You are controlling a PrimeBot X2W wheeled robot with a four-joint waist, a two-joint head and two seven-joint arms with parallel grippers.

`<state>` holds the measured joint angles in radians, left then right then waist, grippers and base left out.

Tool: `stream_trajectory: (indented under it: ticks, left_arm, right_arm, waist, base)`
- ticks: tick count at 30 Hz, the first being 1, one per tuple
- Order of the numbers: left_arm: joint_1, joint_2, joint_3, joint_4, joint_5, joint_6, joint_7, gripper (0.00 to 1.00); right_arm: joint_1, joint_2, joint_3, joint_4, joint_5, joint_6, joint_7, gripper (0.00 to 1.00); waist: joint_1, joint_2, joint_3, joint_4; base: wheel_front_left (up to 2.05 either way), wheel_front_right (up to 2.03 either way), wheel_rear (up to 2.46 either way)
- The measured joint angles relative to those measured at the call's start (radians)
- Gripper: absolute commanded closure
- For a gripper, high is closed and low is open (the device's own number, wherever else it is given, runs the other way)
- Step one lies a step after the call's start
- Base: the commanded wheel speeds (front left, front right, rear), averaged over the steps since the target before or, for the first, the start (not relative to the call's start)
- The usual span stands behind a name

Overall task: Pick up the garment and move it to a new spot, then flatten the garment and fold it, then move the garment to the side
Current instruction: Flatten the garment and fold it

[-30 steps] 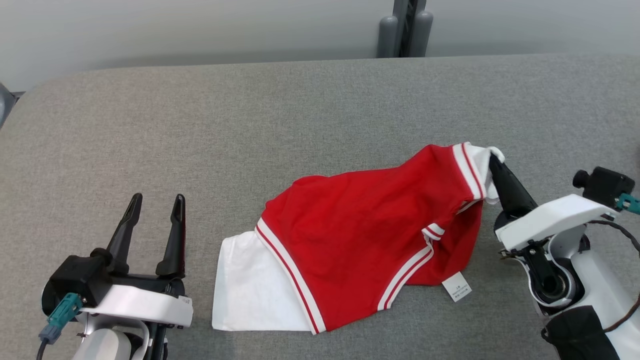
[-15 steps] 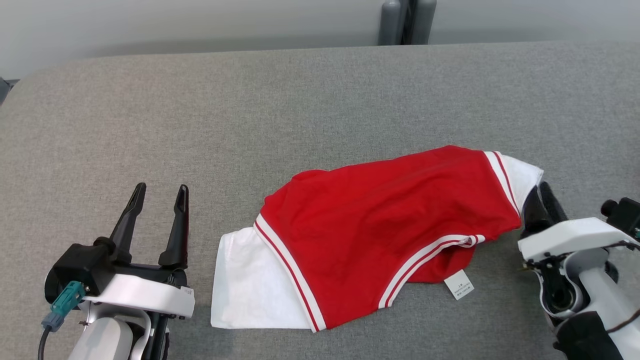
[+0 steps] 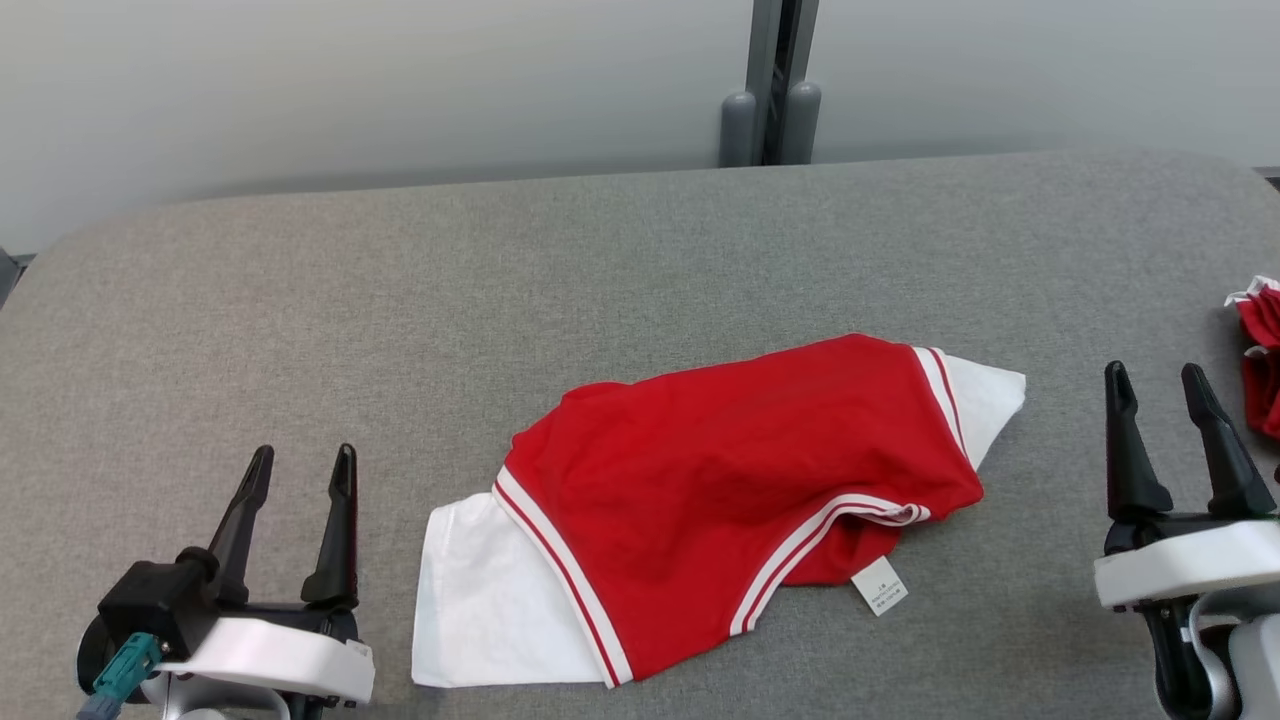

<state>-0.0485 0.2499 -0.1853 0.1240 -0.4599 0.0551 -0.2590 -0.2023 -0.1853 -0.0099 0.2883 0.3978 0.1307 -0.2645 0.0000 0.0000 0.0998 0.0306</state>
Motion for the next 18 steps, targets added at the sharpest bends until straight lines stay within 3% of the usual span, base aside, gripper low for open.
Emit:
stream_trajectory:
  ticks: [9,18]
  left_arm:
    - [0.080,0.014,-0.017,-0.038,0.015,0.026,0.016,0.00]
    - [0.134,0.011,-0.033,-0.073,0.015,0.044,0.036,0.00]
  right_arm:
    - [0.148,0.054,0.031,-0.139,-0.159,0.000,0.018,0.00]
    - [0.240,0.094,0.013,-0.220,-0.179,0.000,0.080,0.00]
  waist:
    - [0.0000,0.0000,-0.070,-0.015]
    - [0.0000,0.0000,-0.107,-0.010]
  base:
    - [0.00,0.00,0.00]
    - [0.00,0.00,0.00]
